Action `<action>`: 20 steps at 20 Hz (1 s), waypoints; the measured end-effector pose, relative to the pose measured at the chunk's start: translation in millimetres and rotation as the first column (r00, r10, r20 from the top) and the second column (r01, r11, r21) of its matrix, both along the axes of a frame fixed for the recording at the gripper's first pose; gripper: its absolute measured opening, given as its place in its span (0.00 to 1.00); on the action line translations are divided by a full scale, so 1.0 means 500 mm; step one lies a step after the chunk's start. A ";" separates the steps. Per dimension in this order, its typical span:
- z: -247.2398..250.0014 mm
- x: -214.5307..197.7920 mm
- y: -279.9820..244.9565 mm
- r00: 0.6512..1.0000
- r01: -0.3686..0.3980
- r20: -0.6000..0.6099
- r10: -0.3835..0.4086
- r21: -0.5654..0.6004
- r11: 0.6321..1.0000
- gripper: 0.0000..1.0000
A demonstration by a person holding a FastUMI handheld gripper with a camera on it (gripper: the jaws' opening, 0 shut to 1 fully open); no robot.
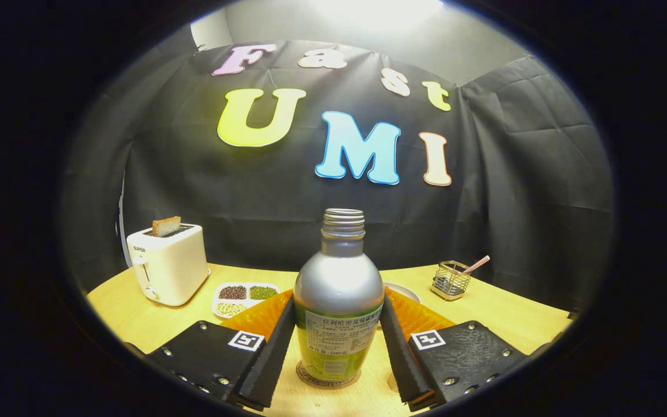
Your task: Take the bottle from table, then pour the juice into the cup, finally place the bottle on the coaster
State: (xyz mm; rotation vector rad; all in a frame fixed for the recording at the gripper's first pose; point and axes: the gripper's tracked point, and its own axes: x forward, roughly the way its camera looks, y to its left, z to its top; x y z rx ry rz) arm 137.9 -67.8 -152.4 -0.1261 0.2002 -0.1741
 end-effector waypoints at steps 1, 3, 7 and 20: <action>-0.008 0.003 0.002 1.000 -0.006 -0.002 0.006 0.010 1.000 0.78; -0.024 0.011 0.010 1.000 -0.025 -0.005 0.025 0.023 0.999 0.78; -0.050 0.022 0.001 1.000 -0.022 -0.018 0.021 -0.025 0.999 0.78; -0.107 0.046 -0.007 0.998 -0.038 -0.039 0.039 0.013 0.999 0.78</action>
